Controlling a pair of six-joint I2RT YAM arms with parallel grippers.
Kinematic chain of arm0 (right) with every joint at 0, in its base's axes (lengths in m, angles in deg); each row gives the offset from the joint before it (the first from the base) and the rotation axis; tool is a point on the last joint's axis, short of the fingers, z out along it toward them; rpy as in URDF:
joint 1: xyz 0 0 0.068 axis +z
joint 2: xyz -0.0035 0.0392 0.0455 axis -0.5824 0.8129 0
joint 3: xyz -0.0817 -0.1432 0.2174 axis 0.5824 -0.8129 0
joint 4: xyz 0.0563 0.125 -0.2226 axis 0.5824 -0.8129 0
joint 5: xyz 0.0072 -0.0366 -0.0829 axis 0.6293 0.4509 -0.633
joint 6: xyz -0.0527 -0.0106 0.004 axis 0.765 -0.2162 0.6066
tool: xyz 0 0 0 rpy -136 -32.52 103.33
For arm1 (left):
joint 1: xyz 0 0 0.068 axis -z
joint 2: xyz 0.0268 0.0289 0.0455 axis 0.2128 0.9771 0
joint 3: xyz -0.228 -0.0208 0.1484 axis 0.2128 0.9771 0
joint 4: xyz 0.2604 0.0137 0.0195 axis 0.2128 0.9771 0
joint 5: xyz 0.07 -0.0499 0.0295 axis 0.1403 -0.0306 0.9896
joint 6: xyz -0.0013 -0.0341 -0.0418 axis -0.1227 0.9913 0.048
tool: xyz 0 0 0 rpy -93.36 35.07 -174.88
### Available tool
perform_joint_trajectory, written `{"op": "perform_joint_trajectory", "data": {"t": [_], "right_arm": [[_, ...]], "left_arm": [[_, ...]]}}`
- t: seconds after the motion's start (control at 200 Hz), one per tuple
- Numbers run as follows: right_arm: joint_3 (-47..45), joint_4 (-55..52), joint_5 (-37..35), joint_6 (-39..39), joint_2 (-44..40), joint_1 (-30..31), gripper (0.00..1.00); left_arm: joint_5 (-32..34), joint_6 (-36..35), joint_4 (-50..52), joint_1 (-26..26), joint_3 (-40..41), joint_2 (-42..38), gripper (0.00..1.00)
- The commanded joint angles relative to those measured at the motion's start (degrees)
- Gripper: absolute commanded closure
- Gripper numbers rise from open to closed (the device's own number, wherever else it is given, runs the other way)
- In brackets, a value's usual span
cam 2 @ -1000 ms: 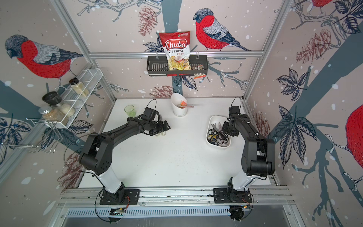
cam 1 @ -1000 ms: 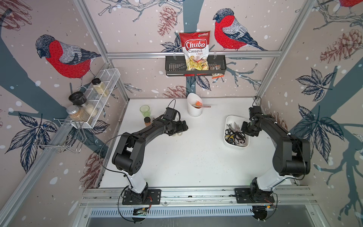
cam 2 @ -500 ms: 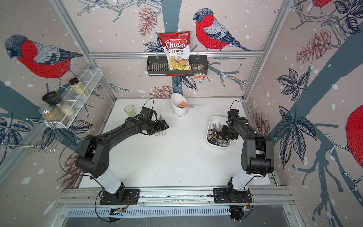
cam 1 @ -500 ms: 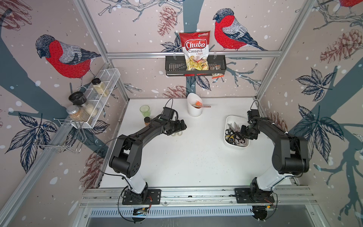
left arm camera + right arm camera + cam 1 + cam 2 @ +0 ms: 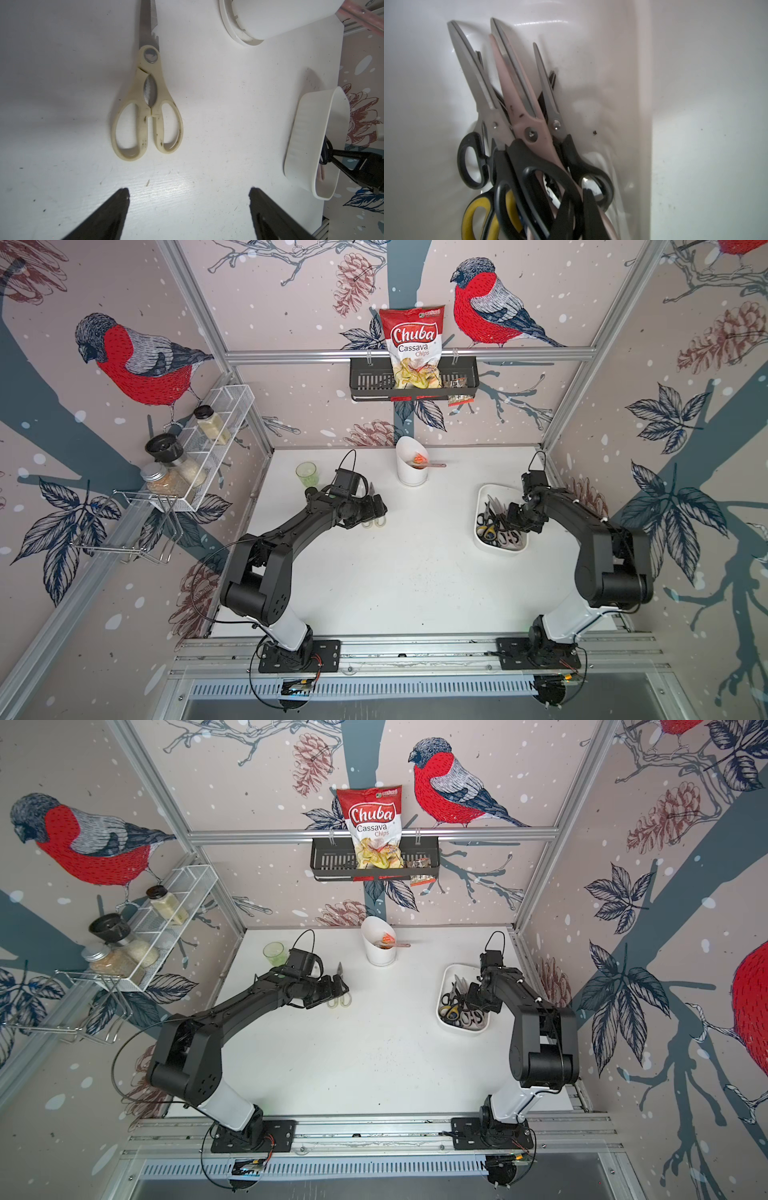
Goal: Take the scissors out of the storage box
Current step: Pick up the scissors from the storage box, then place the scissors at the center of the board.
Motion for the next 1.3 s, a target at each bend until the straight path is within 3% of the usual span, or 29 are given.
{"op": "perform_joint_trajectory", "data": {"t": [0.0, 0.33, 0.6, 0.91, 1.295], "right_arm": [[0.03, -0.26, 0.42, -1.7, -2.1, 0.49, 0.97], [-3.26, -3.3, -0.65, -12.37, -14.48, 6.01, 1.0], [-8.8, 2.92, -2.99, -27.23, -19.12, 22.69, 1.0], [-5.99, 12.31, -5.74, -38.71, -6.88, 39.38, 1.0], [17.88, 5.84, -7.65, -43.87, 17.58, 47.63, 1.0]], "left_arm": [[0.14, 0.57, 0.57, -0.02, 0.5, -0.15, 0.06], [1.19, 3.17, -0.91, -0.24, 1.17, -0.3, 0.06], [0.35, 3.41, -1.74, -3.32, 3.49, -2.2, 0.06], [1.28, -0.84, -0.58, -6.86, 4.96, -5.08, 0.06], [3.85, -5.32, 0.87, -8.19, 7.69, -9.33, 0.06]]}}
